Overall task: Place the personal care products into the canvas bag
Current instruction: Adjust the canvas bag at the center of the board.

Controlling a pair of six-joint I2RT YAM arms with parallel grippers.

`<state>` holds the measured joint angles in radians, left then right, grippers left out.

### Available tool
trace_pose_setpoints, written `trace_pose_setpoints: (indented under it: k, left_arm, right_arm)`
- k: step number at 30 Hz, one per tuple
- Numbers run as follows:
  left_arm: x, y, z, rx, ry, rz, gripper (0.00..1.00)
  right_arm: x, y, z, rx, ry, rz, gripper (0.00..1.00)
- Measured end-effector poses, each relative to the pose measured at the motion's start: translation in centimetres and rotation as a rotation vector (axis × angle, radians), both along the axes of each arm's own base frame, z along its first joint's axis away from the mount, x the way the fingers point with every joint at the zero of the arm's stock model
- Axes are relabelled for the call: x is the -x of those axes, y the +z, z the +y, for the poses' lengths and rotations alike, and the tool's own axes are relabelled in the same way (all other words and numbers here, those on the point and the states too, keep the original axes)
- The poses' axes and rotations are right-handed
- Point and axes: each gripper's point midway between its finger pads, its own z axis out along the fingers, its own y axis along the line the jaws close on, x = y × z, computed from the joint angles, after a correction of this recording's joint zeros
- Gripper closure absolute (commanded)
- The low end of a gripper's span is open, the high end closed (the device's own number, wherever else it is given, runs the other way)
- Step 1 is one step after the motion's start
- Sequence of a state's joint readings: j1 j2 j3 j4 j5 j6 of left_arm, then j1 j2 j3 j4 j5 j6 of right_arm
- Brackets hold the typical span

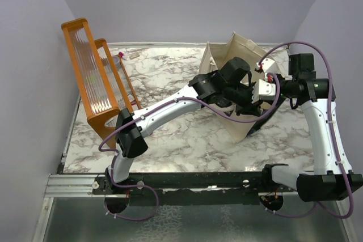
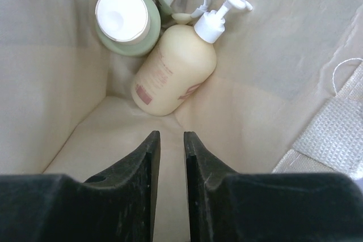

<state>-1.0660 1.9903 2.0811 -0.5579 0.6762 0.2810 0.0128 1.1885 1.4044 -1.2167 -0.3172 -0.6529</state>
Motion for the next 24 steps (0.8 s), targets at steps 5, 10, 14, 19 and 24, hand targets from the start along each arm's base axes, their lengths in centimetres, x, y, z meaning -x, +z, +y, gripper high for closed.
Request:
trace_pose_setpoints:
  k: [5, 10, 14, 19, 24]
  left_arm:
    - [0.0, 0.2, 0.1, 0.001, 0.002, 0.004, 1.00]
    - [0.1, 0.4, 0.1, 0.004, 0.005, 0.005, 1.00]
    - [0.1, 0.5, 0.2, 0.005, 0.007, 0.011, 1.00]
    - [0.2, 0.8, 0.3, 0.008, 0.010, 0.016, 1.00]
    - [0.2, 1.0, 0.6, 0.008, 0.013, 0.015, 1.00]
  right_arm:
    - [-0.3, 0.7, 0.3, -0.015, 0.004, -0.024, 0.71]
    - [-0.6, 1.3, 0.7, -0.037, 0.009, -0.043, 0.68]
    - [-1.0, 1.9, 1.0, -0.056, 0.014, -0.064, 0.66]
    - [-1.4, 2.7, 1.4, -0.080, 0.016, -0.094, 0.63]
    - [-2.2, 3.8, 1.6, -0.099, 0.009, -0.138, 0.61]
